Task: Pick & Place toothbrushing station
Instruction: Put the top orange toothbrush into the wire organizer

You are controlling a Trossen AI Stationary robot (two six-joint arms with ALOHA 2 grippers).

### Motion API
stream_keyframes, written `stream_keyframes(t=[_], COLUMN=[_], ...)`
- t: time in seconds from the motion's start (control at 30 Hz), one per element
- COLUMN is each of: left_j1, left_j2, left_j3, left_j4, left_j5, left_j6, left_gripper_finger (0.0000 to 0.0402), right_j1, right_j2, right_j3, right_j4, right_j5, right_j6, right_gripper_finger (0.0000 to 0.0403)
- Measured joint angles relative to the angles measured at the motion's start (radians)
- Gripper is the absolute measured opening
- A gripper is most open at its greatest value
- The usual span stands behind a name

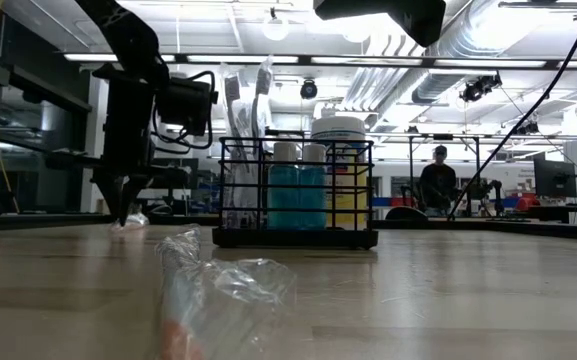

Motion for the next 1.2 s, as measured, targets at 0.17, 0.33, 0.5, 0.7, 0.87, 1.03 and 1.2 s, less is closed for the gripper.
stream_keyframes(t=[0.17,0.33,0.5,0.7,0.87,1.03,1.2], left_j1=[0.000,0.000,-0.010,-0.038,-0.074,-0.104,-0.151], left_j2=[0.000,0.000,-0.003,-0.054,-0.105,-0.151,-0.180], left_j3=[-0.001,-0.001,-0.002,-0.004,-0.004,-0.003,-0.003], left_j4=[0.000,0.001,0.001,0.005,0.005,0.005,0.005], left_j5=[-0.008,-0.011,-0.024,-0.055,-0.120,-0.181,-0.266], left_j6=[0.018,0.031,0.032,0.039,0.069,0.102,0.173], left_gripper_finger=[0.0000,0.0000,0.0001,0.0001,0.0001,0.0001,0.0000], right_j1=[0.000,0.000,0.000,0.000,0.000,0.000,0.000], right_j2=[0.000,0.000,0.000,0.000,0.000,0.000,0.000], right_j3=[0.000,0.000,0.000,0.000,0.000,0.000,0.000], right_j4=[0.000,0.000,0.000,0.000,0.001,0.002,0.002], right_j5=[0.000,0.000,0.000,0.000,0.000,0.000,0.000], right_j6=[0.000,0.000,0.000,0.000,0.000,0.000,0.000], right_gripper_finger=[0.0105,0.0105,0.0105,0.0105,0.0105,0.0105,0.0105])
